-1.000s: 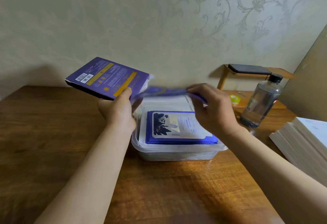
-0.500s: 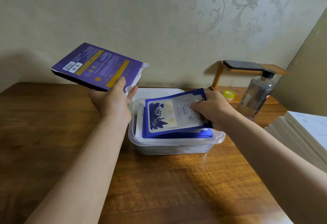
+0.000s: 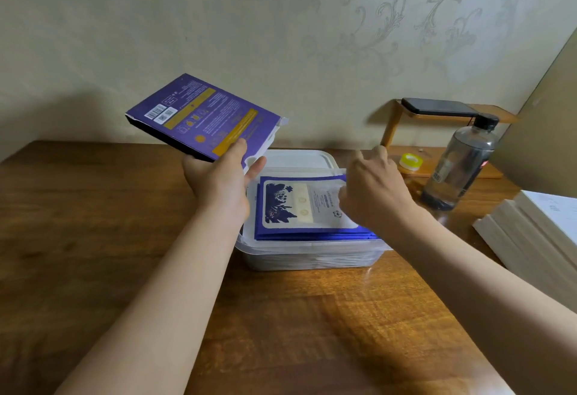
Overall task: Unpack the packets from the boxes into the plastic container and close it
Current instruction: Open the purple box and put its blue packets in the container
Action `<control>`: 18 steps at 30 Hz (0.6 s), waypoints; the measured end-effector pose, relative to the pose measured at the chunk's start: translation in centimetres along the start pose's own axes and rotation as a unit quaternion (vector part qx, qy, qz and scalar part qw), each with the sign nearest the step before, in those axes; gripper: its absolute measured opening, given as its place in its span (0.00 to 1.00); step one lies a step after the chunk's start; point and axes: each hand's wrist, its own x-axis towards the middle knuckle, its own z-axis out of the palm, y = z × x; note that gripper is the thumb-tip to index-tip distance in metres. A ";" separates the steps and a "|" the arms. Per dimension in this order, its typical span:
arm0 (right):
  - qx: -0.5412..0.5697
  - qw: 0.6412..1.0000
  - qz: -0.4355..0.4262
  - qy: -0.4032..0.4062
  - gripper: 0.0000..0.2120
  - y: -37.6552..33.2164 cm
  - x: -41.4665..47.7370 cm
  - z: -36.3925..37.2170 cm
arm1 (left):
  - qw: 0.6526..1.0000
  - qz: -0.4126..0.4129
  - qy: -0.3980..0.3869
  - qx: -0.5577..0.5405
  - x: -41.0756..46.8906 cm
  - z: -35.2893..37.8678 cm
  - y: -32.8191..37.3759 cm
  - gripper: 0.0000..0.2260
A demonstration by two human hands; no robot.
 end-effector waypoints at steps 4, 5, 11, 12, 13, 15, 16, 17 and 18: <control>0.065 0.980 -0.185 -0.023 0.23 -1.5 0.4 0.4 | 1.000 -0.006 0.004 0.004 0.0 0.0 0.0 0.19; 0.093 0.969 -0.216 -0.075 0.26 -1.9 0.7 0.4 | 1.000 -0.006 0.006 0.004 0.0 0.0 0.0 0.19; 0.041 0.927 -0.318 -0.194 0.34 -3.0 1.3 2.4 | 1.000 0.005 0.005 0.011 0.2 -0.1 -0.2 0.21; 0.030 0.925 -0.322 -0.198 0.33 -3.0 1.4 2.6 | 1.000 0.008 0.004 0.015 0.3 -0.1 -0.3 0.21; 0.021 0.924 -0.325 -0.202 0.33 -3.0 1.5 2.9 | 1.000 0.010 0.004 0.019 0.3 -0.2 -0.4 0.21; 0.005 0.921 -0.330 -0.207 0.32 -3.1 1.6 3.2 | 1.000 0.012 0.001 0.021 0.4 -0.2 -0.5 0.21; -0.002 0.921 -0.332 -0.206 0.32 -3.1 1.6 3.3 | 1.000 0.013 -0.001 0.023 0.4 -0.3 -0.5 0.21; -0.006 0.921 -0.334 -0.202 0.33 -3.2 1.6 3.5 | 1.000 0.014 -0.003 0.025 0.4 -0.3 -0.6 0.20; -0.010 0.921 -0.334 -0.198 0.33 -3.2 1.6 3.7 | 1.000 0.014 -0.003 0.027 0.4 -0.3 -0.6 0.20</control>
